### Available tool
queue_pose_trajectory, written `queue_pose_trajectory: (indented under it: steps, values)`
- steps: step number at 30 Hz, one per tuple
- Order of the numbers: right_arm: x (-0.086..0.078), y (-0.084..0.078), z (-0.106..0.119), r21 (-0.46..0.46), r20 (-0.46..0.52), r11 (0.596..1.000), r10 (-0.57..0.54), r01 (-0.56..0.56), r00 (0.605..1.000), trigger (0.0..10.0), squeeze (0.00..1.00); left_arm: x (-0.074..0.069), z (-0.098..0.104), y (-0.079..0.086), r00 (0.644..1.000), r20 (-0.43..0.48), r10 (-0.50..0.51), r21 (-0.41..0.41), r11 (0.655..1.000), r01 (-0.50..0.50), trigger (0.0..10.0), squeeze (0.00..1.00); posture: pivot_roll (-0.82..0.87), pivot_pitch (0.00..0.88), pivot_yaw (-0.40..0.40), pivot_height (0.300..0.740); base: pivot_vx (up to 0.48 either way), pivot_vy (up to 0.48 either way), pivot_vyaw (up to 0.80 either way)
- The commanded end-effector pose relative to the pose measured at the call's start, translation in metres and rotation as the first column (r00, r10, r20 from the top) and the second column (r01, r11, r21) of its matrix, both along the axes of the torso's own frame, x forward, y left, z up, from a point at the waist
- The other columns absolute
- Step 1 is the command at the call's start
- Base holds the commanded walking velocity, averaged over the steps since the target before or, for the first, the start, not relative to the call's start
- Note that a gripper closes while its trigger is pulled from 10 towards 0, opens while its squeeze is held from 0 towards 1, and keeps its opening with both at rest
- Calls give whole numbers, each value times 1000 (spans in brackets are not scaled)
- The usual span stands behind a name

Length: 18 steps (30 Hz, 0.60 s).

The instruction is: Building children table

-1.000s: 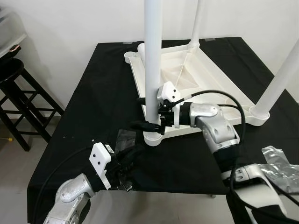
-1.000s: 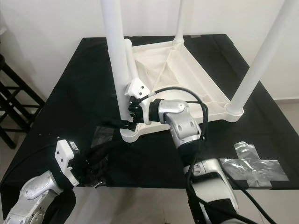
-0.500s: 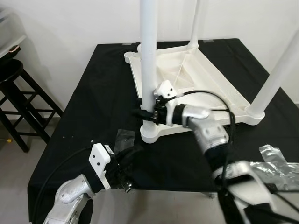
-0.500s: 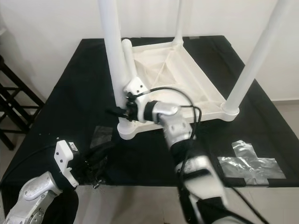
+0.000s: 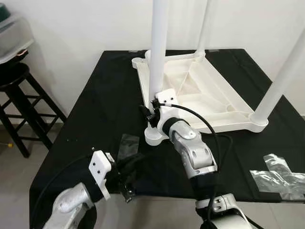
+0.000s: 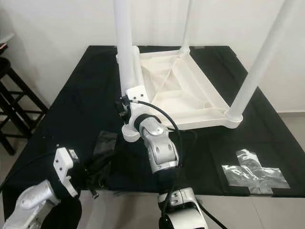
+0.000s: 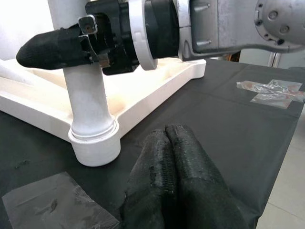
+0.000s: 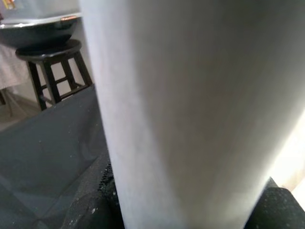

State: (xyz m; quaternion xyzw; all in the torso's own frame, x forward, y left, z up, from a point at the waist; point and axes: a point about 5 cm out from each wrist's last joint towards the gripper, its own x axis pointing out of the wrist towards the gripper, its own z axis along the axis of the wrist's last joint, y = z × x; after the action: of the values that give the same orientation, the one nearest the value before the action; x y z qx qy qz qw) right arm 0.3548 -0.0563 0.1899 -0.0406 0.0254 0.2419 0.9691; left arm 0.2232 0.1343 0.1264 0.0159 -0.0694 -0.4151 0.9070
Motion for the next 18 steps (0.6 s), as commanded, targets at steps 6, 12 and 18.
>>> queue_pose_trajectory:
  steps: [6, 12, 18]
  values:
    - [11, -12, 15, 48, -23, 991, 122, -121, 992, 10000, 1000, -1, -1, 1, 1000, -2, 5, 8, 1000, -5, 0, 0, 26, 87, 13, 740, 0, 0, 0]
    - [12, -7, 30, 17, 37, 936, 351, -352, 935, 10000, 1000, 0, -1, 1, 1000, -3, 2, 8, 1000, -2, 0, 0, 26, 87, 13, 740, 0, 0, 0]
    - [8, -9, 30, -141, 17, 727, 680, -672, 733, 10000, 0, -1, 0, 0, 1000, -1, 3, 8, 1000, -2, 0, 0, 41, 94, 15, 740, 0, 0, 0]
